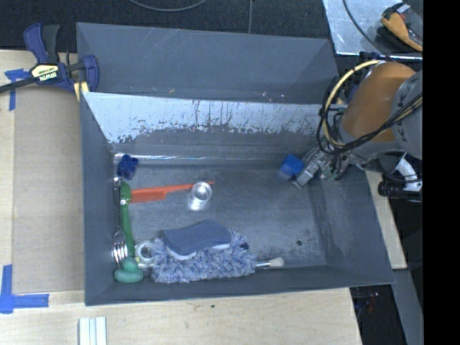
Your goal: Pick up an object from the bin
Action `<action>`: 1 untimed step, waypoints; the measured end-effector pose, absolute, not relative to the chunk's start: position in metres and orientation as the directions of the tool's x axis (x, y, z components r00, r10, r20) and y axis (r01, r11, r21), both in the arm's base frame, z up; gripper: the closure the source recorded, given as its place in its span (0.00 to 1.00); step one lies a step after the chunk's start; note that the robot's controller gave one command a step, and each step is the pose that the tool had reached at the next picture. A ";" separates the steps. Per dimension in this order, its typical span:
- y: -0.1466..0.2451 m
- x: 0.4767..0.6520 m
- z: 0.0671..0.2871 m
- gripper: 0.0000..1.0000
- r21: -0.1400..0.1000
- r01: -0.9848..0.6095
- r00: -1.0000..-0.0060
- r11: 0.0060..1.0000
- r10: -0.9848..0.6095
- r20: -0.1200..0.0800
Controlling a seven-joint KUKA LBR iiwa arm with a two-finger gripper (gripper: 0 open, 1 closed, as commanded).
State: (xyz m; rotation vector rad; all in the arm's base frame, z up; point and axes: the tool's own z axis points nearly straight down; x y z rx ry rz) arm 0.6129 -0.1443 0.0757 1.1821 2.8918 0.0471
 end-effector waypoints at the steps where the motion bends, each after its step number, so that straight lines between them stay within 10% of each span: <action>1: -0.144 0.613 0.076 1.00 0.034 0.700 -0.714 0.714 0.700 -0.004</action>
Offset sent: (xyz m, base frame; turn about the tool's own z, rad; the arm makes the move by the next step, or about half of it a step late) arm 0.0001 0.0001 0.1132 -0.0004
